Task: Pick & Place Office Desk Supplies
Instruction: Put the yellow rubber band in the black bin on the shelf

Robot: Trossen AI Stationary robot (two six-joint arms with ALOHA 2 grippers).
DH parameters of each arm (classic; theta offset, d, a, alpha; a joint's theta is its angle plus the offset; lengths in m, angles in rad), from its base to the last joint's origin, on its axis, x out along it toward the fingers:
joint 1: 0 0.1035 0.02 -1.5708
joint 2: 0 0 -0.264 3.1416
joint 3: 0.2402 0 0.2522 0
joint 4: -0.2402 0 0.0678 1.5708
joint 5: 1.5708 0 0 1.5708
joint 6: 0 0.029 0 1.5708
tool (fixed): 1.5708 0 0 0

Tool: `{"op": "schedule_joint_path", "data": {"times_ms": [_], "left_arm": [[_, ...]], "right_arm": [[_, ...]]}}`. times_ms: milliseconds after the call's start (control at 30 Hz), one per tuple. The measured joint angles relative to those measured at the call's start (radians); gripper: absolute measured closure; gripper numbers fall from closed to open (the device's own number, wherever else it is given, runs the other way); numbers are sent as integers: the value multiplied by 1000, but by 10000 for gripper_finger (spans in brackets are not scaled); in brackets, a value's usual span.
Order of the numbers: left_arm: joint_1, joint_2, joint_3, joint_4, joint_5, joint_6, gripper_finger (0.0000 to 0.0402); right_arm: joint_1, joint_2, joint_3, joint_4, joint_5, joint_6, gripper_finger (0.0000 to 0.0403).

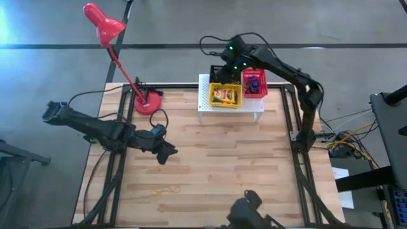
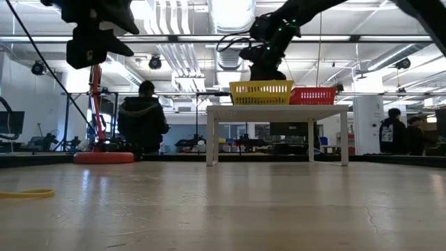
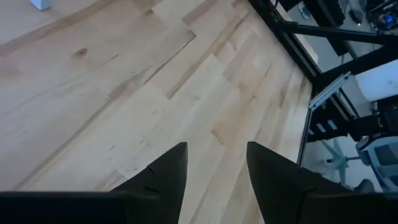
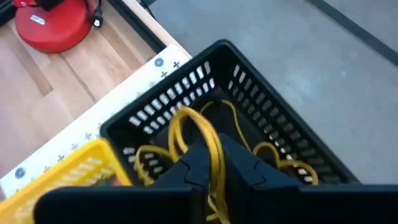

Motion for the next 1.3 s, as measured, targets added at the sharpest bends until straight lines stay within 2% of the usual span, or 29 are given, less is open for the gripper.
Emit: {"op": "schedule_joint_path", "data": {"times_ms": [200, 367, 500, 633, 733, 900, 1033, 1200, 1300], "left_arm": [[0, 1, -3, -22, 0, 1, 232], [0, 1, -15, -38, 5, 1, 232], [0, 1, -15, -80, 9, 4, 232], [0, 1, -39, -92, 8, 4, 232], [0, 2, -80, -87, 35, 18, 232], [-14, 13, -106, -84, 221, 219, 232], [-78, 42, -90, -113, 305, 329, 232], [-241, 126, -18, -155, 316, 478, 232], [-350, 192, 6, -140, 317, 522, 232]], "right_arm": [[-2, 114, 191, -135, 15, 2, 313], [-5, 129, 286, -233, 94, 20, 256], [25, 49, 291, -270, 160, -4, 242], [117, -120, 219, -274, 173, -29, 253], [223, -265, 111, -275, 173, -7, 265], [475, -514, -115, -230, 209, 179, 281], [735, -664, -312, -187, 368, 340, 290], [1053, -785, -522, -160, 613, 665, 300], [1197, -817, -619, -159, 714, 870, 306]]}}
